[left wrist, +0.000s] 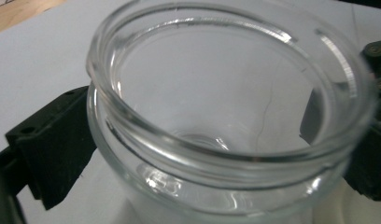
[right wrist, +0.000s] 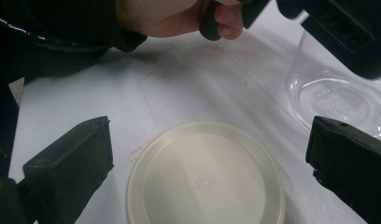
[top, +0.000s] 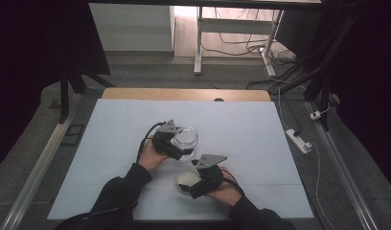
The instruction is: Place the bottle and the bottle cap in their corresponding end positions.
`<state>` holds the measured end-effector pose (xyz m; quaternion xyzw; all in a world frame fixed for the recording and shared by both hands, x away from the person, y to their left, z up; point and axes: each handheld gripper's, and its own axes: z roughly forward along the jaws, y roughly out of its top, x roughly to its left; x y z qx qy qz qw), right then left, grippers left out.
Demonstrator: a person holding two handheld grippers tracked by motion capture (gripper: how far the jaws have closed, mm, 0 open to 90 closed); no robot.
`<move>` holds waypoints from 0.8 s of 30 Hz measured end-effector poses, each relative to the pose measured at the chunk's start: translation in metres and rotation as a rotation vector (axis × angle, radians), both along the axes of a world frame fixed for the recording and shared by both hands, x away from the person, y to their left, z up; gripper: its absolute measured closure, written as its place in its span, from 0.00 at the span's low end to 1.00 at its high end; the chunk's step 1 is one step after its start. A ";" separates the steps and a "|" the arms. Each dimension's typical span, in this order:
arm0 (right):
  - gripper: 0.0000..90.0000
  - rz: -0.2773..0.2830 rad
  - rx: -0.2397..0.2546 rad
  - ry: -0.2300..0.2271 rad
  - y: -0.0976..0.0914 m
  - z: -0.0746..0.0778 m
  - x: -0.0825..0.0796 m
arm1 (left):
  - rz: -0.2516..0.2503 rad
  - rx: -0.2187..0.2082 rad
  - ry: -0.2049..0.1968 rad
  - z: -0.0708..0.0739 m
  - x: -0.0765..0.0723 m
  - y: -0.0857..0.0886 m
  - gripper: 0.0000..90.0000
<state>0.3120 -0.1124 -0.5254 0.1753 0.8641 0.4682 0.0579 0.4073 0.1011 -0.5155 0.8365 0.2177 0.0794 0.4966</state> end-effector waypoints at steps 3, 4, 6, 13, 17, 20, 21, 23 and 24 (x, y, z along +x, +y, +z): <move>0.01 -0.002 0.008 -0.002 -0.002 0.002 0.000 | -0.001 -0.013 0.001 0.004 -0.002 0.005 0.00; 0.01 -0.002 0.010 -0.003 -0.003 0.003 0.000 | 0.000 -0.015 0.003 0.006 -0.003 0.007 0.00; 0.01 -0.005 0.014 -0.005 -0.004 0.004 0.000 | 0.000 -0.019 0.011 0.007 -0.004 0.010 0.00; 0.01 -0.008 0.031 -0.013 -0.009 0.007 -0.001 | -0.001 -0.015 0.028 0.011 -0.011 0.021 0.00; 0.01 -0.013 0.039 -0.018 -0.012 0.010 -0.001 | 0.006 -0.031 0.037 0.015 -0.015 0.028 0.00; 0.01 -0.017 0.044 -0.025 -0.014 0.012 -0.002 | 0.003 -0.037 0.045 0.018 -0.020 0.031 0.00; 0.01 -0.019 0.043 -0.029 -0.014 0.012 -0.002 | 0.003 -0.034 0.046 0.018 -0.021 0.032 0.00; 0.01 -0.022 0.043 -0.034 -0.016 0.013 -0.002 | -0.001 -0.026 0.048 0.019 -0.025 0.032 0.00; 0.01 -0.024 0.044 -0.033 -0.016 0.014 -0.003 | -0.001 -0.021 0.048 0.020 -0.027 0.033 0.00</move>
